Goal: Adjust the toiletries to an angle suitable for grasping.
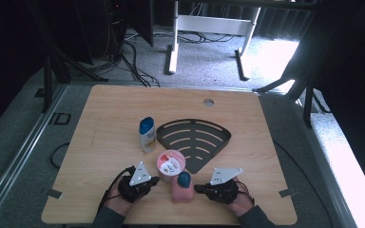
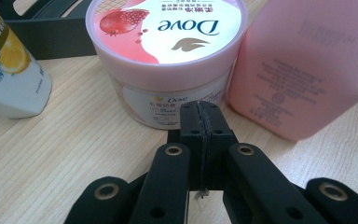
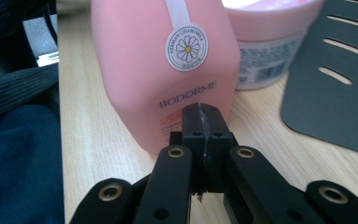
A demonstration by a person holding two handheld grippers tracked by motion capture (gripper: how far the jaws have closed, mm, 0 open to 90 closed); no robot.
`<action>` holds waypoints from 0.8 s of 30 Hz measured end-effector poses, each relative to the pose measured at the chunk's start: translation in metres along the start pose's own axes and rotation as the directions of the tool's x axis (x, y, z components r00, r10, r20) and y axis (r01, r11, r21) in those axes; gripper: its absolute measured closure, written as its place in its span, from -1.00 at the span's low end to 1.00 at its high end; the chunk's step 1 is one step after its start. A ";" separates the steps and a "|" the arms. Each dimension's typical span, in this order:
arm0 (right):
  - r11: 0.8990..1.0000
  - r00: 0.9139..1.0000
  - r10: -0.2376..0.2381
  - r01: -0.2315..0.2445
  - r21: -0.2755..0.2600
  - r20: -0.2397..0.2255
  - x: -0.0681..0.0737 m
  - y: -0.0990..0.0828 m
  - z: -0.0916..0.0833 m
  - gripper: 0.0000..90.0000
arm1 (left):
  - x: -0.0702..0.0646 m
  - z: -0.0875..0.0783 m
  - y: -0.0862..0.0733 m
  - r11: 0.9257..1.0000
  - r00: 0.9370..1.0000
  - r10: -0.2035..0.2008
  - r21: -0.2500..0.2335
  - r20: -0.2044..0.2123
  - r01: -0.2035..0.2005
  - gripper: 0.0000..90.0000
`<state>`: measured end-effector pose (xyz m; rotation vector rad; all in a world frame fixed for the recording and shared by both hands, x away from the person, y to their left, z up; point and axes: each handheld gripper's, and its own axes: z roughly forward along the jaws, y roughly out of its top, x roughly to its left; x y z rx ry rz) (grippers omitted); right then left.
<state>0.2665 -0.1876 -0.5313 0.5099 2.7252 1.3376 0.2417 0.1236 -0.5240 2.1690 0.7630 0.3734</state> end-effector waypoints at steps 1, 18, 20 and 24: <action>1.000 1.000 -0.004 0.004 -0.001 -0.004 0.001 0.001 0.001 1.00 | 0.000 0.000 0.000 1.000 1.000 0.000 -0.001 0.000 0.000 0.99; 1.000 0.998 -0.018 0.017 -0.013 -0.063 0.012 0.007 0.018 1.00 | -0.001 -0.025 0.001 0.994 0.995 -0.008 -0.108 0.100 0.019 0.99; 1.000 0.998 -0.019 0.018 -0.013 -0.063 0.012 0.008 0.019 1.00 | -0.003 -0.031 0.003 0.992 0.995 0.007 -0.127 0.100 0.006 0.99; 1.000 0.998 -0.016 0.015 -0.015 -0.063 0.013 0.009 0.022 1.00 | -0.008 -0.045 0.006 0.986 0.990 0.030 -0.164 0.141 -0.006 0.99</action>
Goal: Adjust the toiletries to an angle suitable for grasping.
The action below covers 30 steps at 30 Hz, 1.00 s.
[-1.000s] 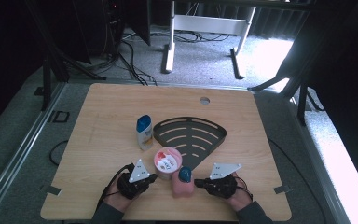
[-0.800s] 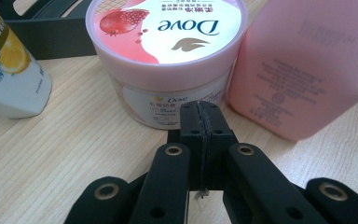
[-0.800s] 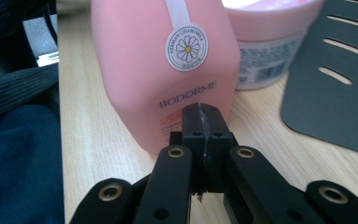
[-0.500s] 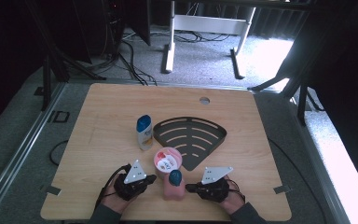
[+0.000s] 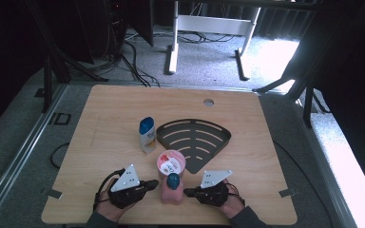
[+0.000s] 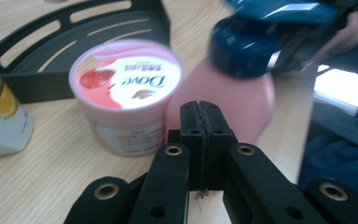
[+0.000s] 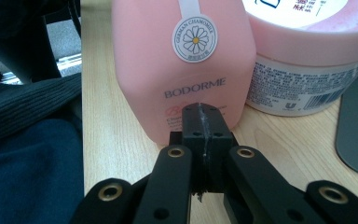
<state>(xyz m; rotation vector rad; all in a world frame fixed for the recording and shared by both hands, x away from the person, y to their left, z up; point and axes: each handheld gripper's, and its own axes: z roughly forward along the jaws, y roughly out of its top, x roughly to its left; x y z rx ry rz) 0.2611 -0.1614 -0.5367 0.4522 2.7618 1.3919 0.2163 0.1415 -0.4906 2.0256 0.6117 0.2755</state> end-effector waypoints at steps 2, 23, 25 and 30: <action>1.000 1.000 0.002 -0.002 0.000 -0.001 0.000 0.000 0.001 1.00 | 0.000 0.000 0.000 1.000 1.000 0.000 0.000 0.000 0.000 0.99; 1.000 0.999 -0.026 0.026 -0.002 -0.040 -0.002 0.018 0.025 1.00 | -0.025 0.010 0.017 0.997 0.996 0.071 0.018 0.056 -0.072 0.99; 1.000 0.999 -0.024 0.024 -0.001 -0.044 -0.001 0.020 0.028 1.00 | -0.025 0.009 0.017 0.997 0.996 0.072 0.018 0.045 -0.073 0.99; 0.999 0.999 -0.034 0.034 0.003 -0.043 0.001 0.025 0.034 1.00 | -0.023 0.008 0.015 0.997 0.997 0.069 0.033 0.020 -0.070 0.99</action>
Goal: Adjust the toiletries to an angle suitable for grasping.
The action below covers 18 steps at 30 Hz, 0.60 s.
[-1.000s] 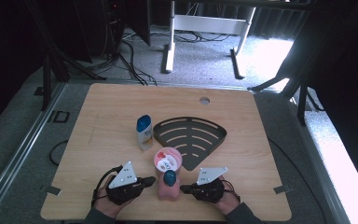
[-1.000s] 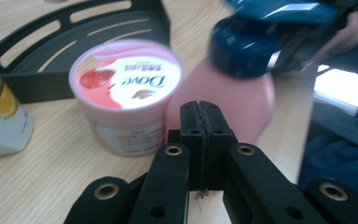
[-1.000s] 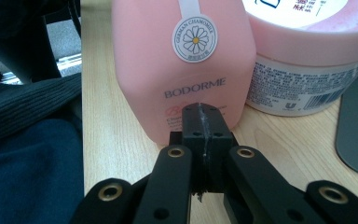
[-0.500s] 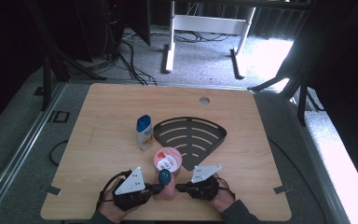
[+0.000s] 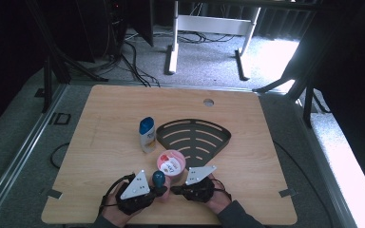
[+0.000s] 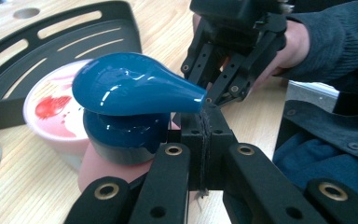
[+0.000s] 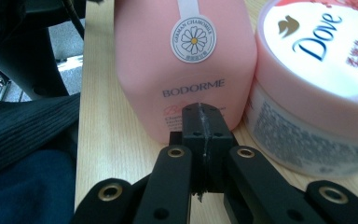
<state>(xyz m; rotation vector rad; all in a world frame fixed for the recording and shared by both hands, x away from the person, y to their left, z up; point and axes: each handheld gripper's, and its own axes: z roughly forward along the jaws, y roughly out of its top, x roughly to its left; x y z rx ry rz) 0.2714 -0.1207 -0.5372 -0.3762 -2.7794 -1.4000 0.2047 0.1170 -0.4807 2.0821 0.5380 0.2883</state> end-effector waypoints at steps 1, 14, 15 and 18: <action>1.000 1.000 -0.004 0.004 -0.001 0.000 0.000 0.001 0.002 1.00 | 0.000 0.000 -0.001 1.000 1.000 -0.004 0.002 -0.007 0.004 0.99; 1.000 1.000 -0.019 0.019 0.009 0.002 0.001 0.009 0.011 1.00 | 0.008 -0.004 -0.008 0.999 0.999 -0.032 -0.012 -0.015 0.032 0.99; 1.000 1.000 -0.019 0.019 0.009 0.002 0.001 0.009 0.011 1.00 | 0.008 -0.004 -0.008 0.999 0.999 -0.032 -0.012 -0.015 0.032 0.99; 1.000 1.000 -0.021 0.021 0.014 0.002 0.001 0.008 0.011 1.00 | 0.007 -0.003 -0.008 1.000 1.000 -0.028 0.007 -0.010 0.028 0.99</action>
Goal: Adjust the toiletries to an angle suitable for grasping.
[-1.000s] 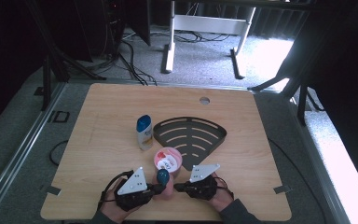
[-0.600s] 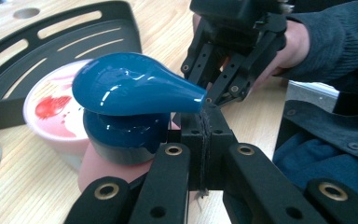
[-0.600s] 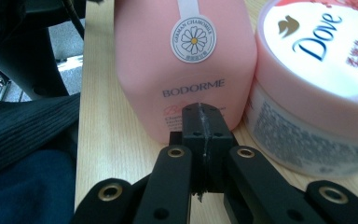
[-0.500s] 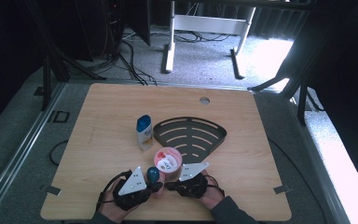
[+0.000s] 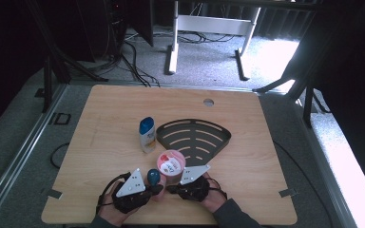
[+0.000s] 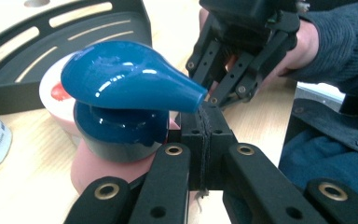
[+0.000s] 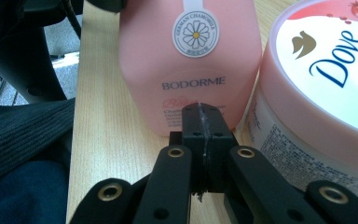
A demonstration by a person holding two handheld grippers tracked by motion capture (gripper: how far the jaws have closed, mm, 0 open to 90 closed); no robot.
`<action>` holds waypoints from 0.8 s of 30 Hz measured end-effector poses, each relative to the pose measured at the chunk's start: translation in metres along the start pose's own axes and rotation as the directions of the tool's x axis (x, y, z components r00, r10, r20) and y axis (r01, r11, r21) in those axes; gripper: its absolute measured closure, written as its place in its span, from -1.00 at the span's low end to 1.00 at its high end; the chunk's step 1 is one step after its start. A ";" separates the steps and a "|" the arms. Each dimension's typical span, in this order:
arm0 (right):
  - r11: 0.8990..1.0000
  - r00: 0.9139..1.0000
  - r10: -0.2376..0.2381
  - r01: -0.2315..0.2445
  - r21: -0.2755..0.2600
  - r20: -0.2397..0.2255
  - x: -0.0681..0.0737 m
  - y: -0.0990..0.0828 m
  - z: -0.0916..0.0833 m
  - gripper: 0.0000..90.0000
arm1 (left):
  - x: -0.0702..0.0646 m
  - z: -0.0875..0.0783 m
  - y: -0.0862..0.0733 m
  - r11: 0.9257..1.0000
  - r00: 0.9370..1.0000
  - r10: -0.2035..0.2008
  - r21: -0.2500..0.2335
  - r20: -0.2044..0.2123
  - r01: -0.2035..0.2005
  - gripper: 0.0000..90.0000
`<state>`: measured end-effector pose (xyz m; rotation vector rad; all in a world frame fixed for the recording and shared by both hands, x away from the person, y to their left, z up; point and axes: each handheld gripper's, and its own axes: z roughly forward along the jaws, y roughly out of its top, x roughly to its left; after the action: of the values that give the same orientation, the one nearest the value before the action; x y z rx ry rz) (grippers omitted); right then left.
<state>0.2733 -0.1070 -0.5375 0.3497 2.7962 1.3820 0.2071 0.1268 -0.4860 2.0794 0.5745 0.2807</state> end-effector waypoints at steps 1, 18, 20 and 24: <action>1.000 1.000 0.000 0.000 0.000 0.000 0.000 0.000 0.000 1.00 | 0.000 0.000 0.000 1.000 1.000 0.000 0.000 0.000 0.000 0.99; 1.000 1.000 0.011 -0.011 0.002 0.024 -0.004 -0.004 -0.007 1.00 | 0.022 -0.017 -0.013 0.996 0.980 -0.082 0.022 -0.179 0.088 0.99; 1.000 1.000 0.012 -0.012 0.003 0.029 -0.004 -0.006 -0.009 1.00 | 0.024 -0.017 -0.014 0.995 0.978 -0.095 0.018 -0.188 0.100 0.99; 1.000 0.999 0.020 -0.020 0.007 0.039 -0.007 -0.009 -0.012 1.00 | 0.026 -0.019 -0.015 0.994 0.973 -0.101 0.023 -0.207 0.108 0.98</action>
<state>0.2767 -0.1233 -0.5377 0.4010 2.7751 1.3538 0.2172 0.1601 -0.4887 2.0577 0.8159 0.4311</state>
